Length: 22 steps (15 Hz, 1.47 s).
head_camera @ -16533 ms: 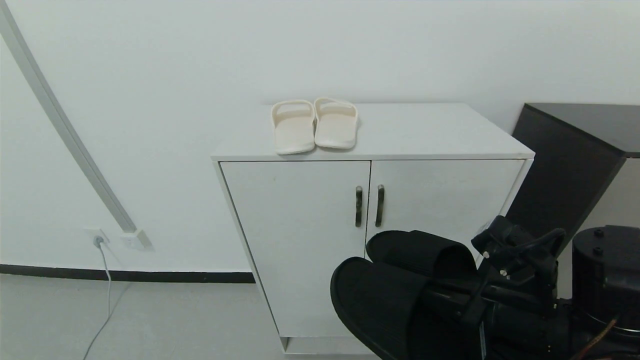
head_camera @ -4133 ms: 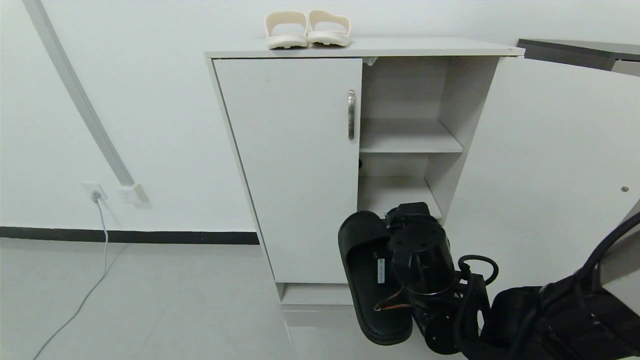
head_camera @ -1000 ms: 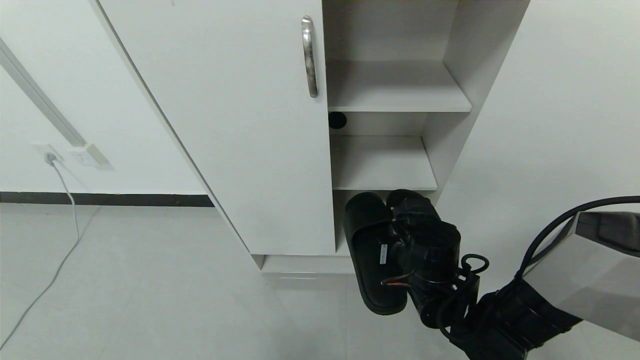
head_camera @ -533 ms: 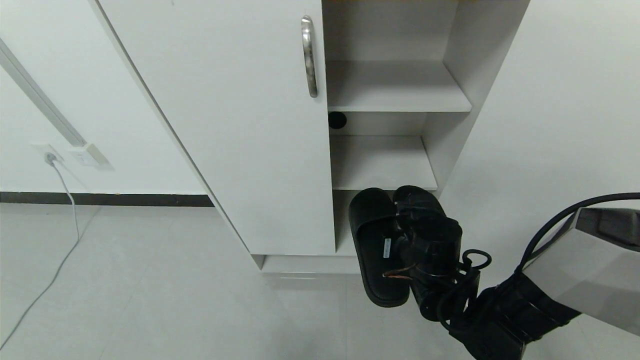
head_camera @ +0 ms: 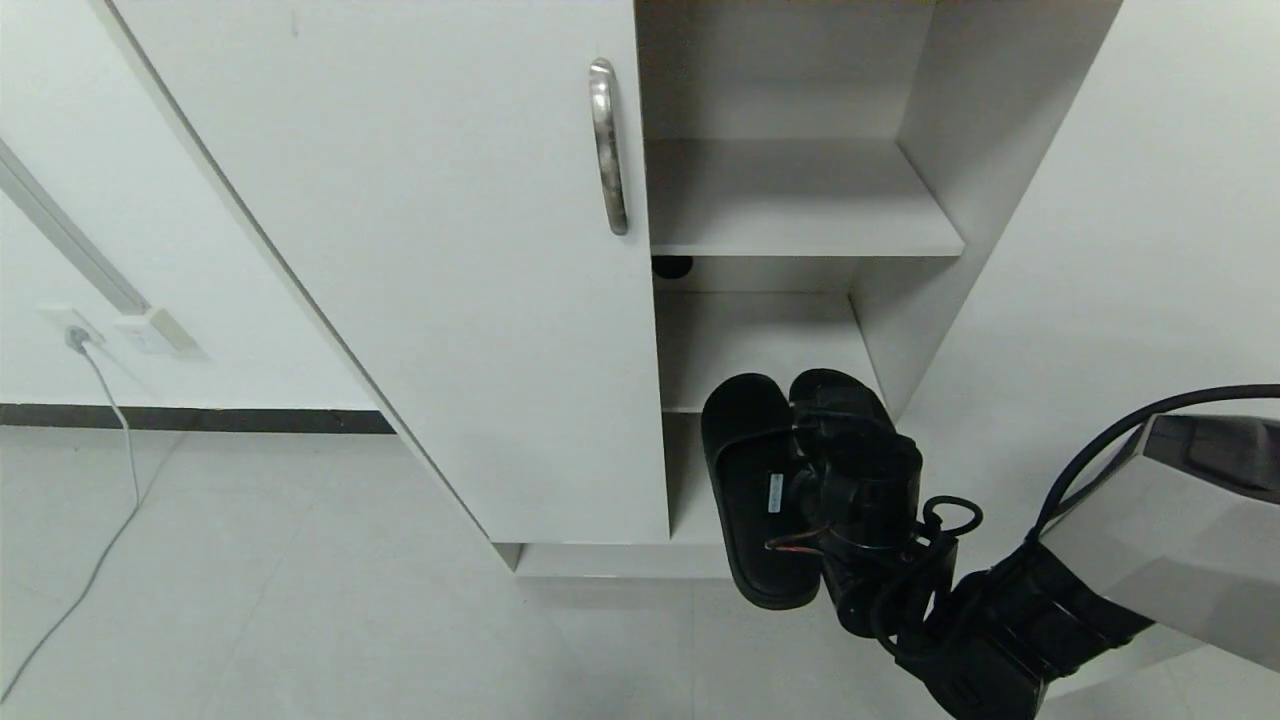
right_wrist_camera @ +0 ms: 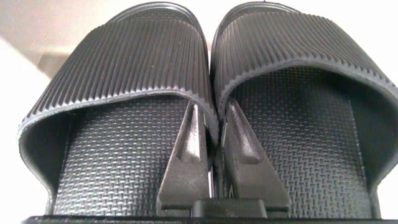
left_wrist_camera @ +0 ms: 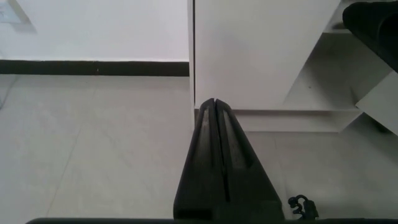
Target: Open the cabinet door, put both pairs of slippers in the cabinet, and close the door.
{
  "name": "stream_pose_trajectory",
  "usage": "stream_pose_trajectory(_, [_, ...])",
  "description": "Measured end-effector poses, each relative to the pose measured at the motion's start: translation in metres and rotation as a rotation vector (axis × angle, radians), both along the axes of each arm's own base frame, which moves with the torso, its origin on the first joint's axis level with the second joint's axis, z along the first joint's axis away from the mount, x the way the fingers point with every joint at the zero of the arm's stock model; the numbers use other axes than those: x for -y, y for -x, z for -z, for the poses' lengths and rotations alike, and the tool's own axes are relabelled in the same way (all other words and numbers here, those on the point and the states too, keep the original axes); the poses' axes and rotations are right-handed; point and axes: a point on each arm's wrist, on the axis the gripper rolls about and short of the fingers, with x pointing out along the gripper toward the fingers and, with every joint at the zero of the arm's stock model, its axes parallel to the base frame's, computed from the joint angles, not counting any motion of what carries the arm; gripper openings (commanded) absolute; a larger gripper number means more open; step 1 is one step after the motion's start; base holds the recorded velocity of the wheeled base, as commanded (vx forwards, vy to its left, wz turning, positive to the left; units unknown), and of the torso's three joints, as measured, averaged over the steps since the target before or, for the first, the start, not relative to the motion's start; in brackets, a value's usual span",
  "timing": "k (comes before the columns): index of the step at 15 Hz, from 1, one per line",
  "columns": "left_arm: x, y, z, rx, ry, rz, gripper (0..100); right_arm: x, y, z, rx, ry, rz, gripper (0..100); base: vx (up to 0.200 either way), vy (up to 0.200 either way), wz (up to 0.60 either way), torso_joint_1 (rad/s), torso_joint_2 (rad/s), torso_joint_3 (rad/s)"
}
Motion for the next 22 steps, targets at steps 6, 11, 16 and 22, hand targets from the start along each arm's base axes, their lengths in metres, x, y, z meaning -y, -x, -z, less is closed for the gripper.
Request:
stream_pose_trajectory(6, [0.0,0.0,0.0,0.0,0.0,0.0,0,-0.002,-0.002,0.006,-0.01,0.011,-0.005,0,0.033,0.0,0.0,0.0,0.0,0.001])
stream_pose_trajectory(11, [0.0,0.0,0.0,0.0,0.002,-0.001,0,-0.004,-0.012,0.01,-0.007,0.004,0.001,0,0.0,0.0,0.0,0.0,0.0,0.0])
stream_pose_trajectory(16, [0.0,0.0,0.0,0.0,0.002,-0.002,0,-0.004,-0.042,0.009,0.017,-0.02,0.004,0,0.0,0.0,0.0,0.0,0.0,0.0])
stream_pose_trajectory(22, [0.0,0.0,0.0,0.0,0.002,-0.003,0,-0.014,-0.077,-0.004,0.035,-0.034,0.035,0,0.0,0.0,0.0,0.0,0.0,0.0])
